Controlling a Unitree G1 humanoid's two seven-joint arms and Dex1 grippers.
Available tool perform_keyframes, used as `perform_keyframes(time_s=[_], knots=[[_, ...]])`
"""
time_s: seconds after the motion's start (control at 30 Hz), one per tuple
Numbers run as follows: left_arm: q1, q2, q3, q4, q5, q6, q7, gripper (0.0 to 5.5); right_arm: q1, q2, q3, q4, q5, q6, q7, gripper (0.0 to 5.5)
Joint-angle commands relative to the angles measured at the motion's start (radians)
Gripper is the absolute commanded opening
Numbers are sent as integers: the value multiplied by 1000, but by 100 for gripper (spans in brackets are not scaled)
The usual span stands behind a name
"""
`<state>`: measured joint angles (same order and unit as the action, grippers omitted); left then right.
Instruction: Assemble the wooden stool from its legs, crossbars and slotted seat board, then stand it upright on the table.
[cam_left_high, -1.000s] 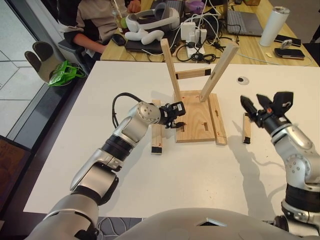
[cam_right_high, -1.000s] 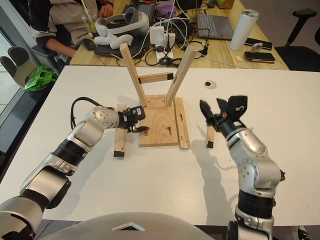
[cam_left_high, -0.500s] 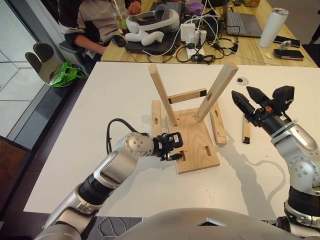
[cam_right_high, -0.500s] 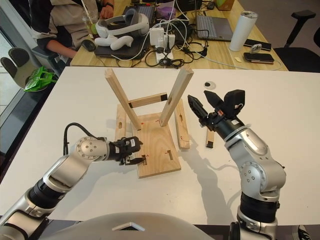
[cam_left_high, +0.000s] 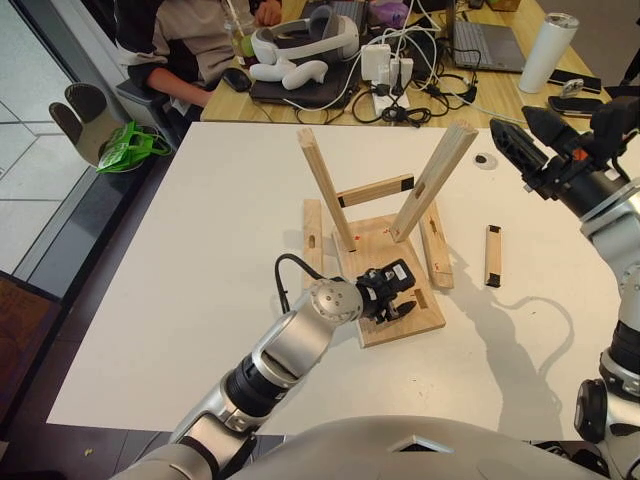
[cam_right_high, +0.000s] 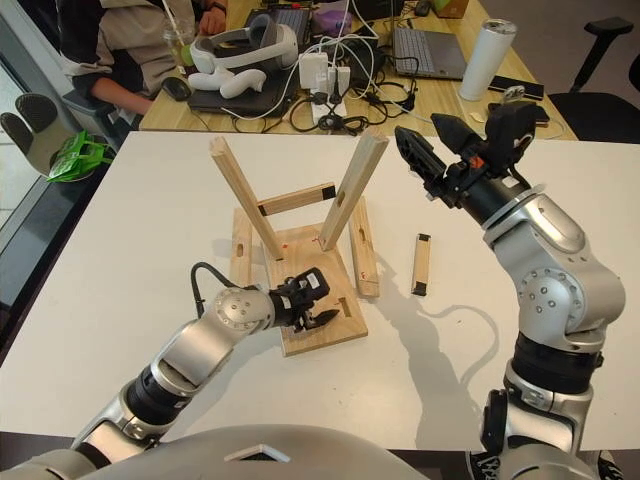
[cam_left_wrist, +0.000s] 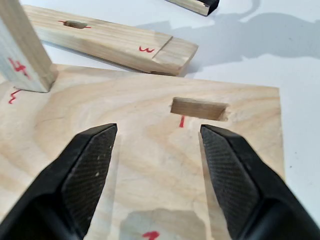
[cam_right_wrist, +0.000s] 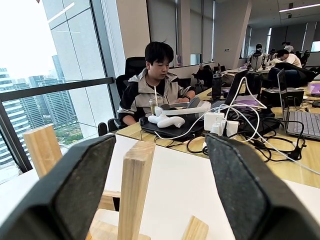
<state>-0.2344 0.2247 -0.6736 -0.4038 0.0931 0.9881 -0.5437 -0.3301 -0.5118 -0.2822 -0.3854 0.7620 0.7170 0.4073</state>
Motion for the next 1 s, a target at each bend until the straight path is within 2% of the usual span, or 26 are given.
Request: perform_keyframes(time_s=[0.03, 0.37, 0.5, 0.57, 1.0], knots=[[-56, -10, -74, 61, 19, -6, 10, 309, -37, 23, 32, 13, 7, 25, -18, 336], [-217, -86, -177, 360, 92, -88, 46, 309, -94, 29, 126, 114, -66, 81, -38, 336], [-256, -122, -185, 448, 119, -103, 64, 309, -132, 37, 153, 161, -90, 73, -26, 271], [-259, -133, -188, 459, 126, -106, 65, 309, -151, 36, 161, 189, -107, 62, -15, 235], [-252, -110, -229, 402, 167, -111, 23, 309, -301, 51, 182, 445, -188, -28, 134, 235]])
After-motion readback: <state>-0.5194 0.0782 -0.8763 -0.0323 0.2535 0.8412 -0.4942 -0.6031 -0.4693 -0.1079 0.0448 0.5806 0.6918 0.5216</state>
